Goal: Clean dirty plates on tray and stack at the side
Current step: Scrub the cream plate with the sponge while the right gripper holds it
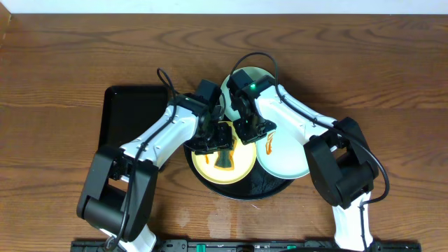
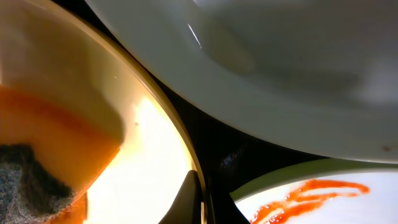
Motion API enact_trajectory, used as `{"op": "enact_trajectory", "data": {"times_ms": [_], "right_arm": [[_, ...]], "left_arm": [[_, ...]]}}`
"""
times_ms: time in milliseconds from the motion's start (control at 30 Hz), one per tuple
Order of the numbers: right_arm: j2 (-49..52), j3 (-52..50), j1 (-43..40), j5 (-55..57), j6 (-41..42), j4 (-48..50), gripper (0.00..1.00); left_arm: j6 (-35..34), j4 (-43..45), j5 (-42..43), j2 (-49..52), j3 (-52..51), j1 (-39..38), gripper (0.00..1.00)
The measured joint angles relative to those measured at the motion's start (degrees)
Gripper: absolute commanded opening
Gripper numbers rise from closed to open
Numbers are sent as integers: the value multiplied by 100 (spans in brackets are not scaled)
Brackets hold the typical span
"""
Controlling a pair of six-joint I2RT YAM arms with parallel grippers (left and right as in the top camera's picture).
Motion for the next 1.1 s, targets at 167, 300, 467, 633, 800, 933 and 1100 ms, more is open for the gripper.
{"op": "enact_trajectory", "data": {"times_ms": [167, 300, 467, 633, 800, 933, 1100], "right_arm": [[0, 0, 0, -4, 2, -35, 1], [0, 0, 0, -4, 2, -46, 1], [0, 2, 0, -9, 2, -79, 1], [0, 2, 0, -9, 2, -107, 1], [0, 2, 0, -9, 4, -114, 1], [0, 0, 0, -9, 4, -111, 1], [0, 2, 0, -9, 4, -111, 1]], "left_arm": [[-52, -2, -61, 46, 0, -79, 61], [-70, -15, -52, 160, -2, -79, 59], [-90, -15, 55, 297, -2, -79, 55], [-90, -35, 83, 380, -2, -79, 49], [-105, -31, 142, 385, -42, -79, 36], [-101, -9, 157, 385, -44, -83, 8], [-92, 28, 160, 385, -46, -83, 8]]}}
